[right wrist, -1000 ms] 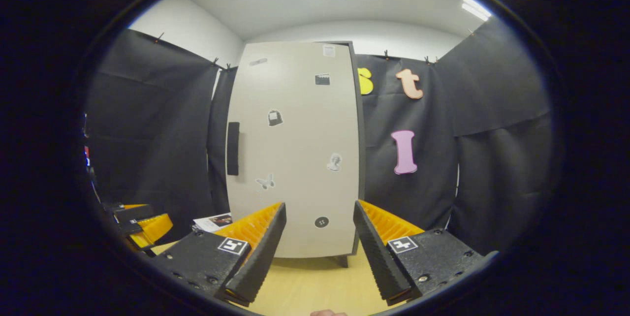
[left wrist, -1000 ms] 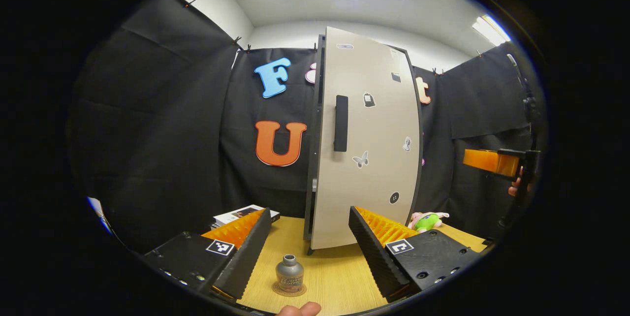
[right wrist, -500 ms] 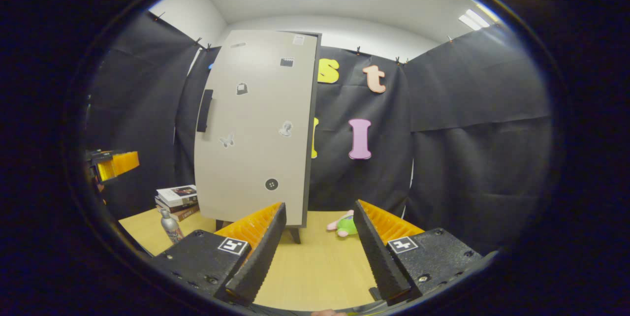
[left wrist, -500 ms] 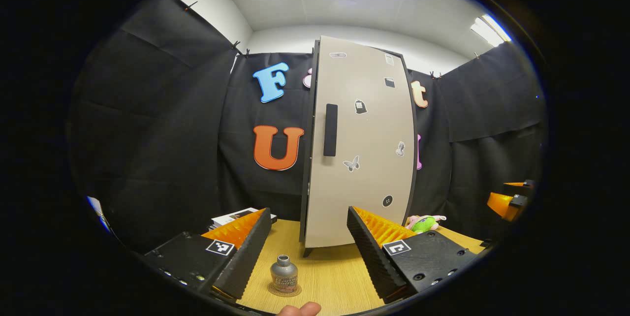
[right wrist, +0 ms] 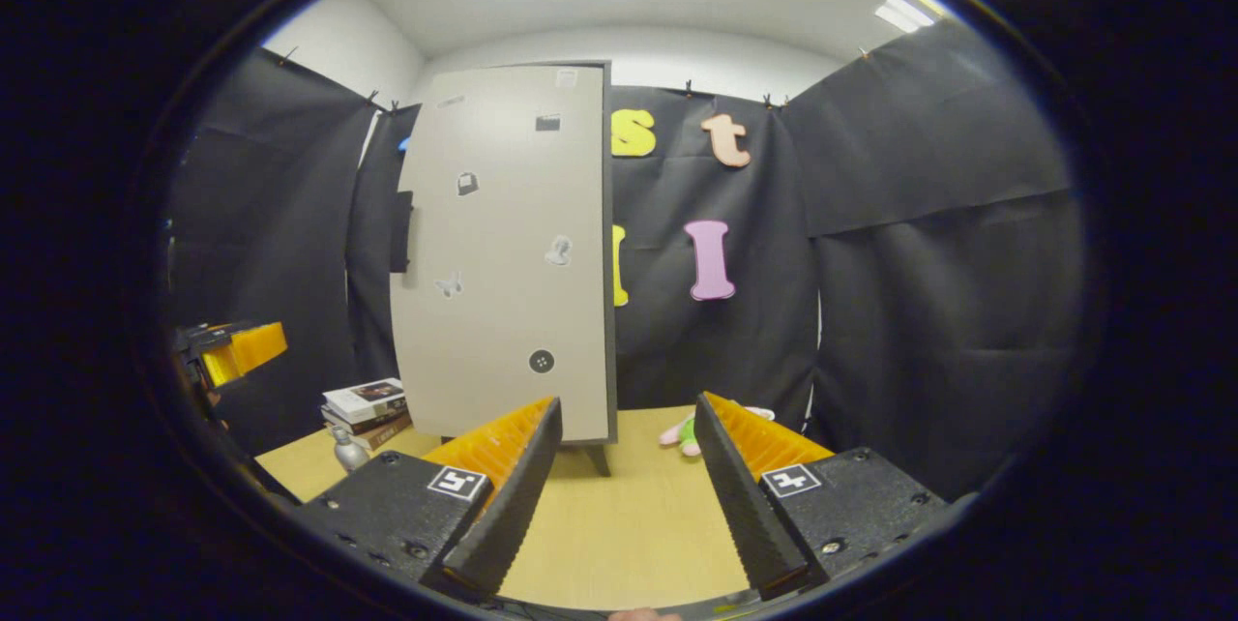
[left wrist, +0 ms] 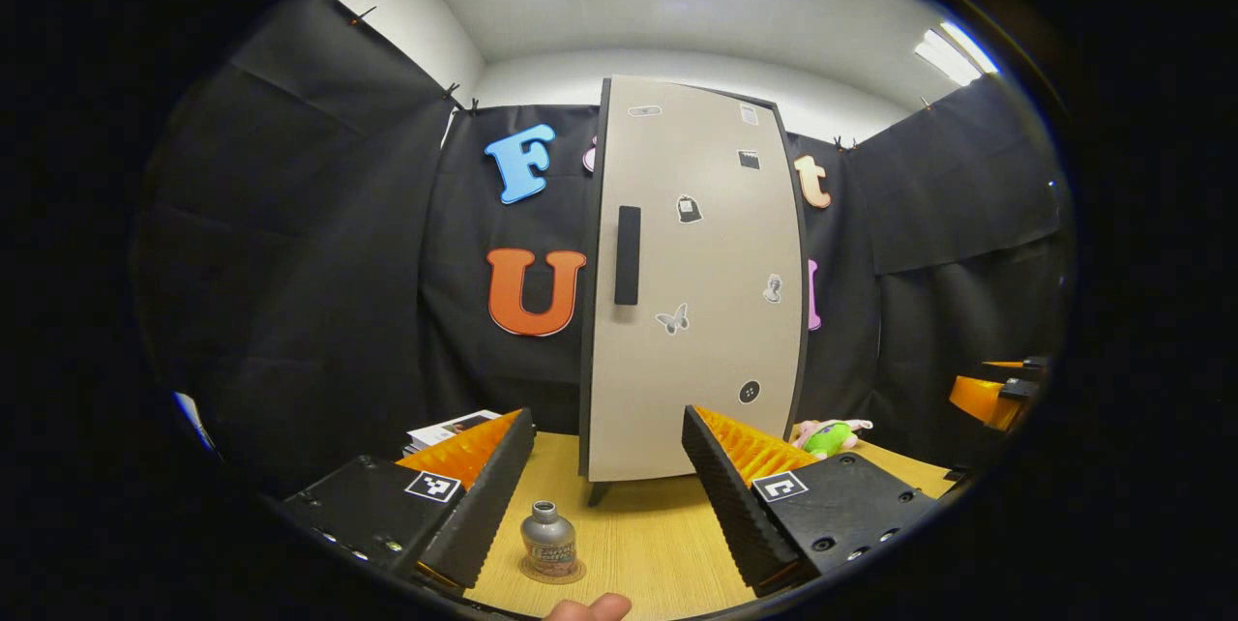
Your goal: Open the cabinet door with the right hand, grasp the bottle in the cabinet with the left hand and place it on the coaster, then close the cabinet door with the right hand.
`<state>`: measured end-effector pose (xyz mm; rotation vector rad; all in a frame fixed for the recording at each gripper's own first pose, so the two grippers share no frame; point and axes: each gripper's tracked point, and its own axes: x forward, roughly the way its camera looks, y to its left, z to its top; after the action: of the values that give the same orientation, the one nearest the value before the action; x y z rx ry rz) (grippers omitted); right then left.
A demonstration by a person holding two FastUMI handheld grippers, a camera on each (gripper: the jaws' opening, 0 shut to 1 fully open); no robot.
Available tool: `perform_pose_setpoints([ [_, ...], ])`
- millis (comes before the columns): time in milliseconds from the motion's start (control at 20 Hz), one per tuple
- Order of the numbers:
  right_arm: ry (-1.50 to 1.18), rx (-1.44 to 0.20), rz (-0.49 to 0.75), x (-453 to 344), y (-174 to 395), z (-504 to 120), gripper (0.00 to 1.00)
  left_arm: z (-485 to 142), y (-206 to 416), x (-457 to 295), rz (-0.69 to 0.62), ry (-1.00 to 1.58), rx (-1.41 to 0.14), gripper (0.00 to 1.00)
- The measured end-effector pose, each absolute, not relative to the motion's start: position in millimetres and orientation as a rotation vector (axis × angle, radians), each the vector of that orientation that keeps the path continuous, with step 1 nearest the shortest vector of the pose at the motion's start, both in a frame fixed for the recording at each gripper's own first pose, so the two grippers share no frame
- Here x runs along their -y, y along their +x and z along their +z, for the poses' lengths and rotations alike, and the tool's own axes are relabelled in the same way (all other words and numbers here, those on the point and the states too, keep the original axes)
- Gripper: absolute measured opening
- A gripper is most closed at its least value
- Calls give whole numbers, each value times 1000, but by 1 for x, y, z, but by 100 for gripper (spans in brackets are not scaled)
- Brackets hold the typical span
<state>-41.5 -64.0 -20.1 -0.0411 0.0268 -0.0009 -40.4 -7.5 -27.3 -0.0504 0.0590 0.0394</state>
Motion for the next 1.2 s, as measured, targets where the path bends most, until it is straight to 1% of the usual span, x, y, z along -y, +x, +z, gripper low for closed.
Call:
perform_pose_setpoints([
  [400, -11, -28, 32, 46, -36, -22, 89, -29, -39, 19, 17, -53, -60, 94],
  [1200, 8, -21, 23, 36, -30, -27, 89, -34, -35, 10, 32, -60, -69, 94],
])
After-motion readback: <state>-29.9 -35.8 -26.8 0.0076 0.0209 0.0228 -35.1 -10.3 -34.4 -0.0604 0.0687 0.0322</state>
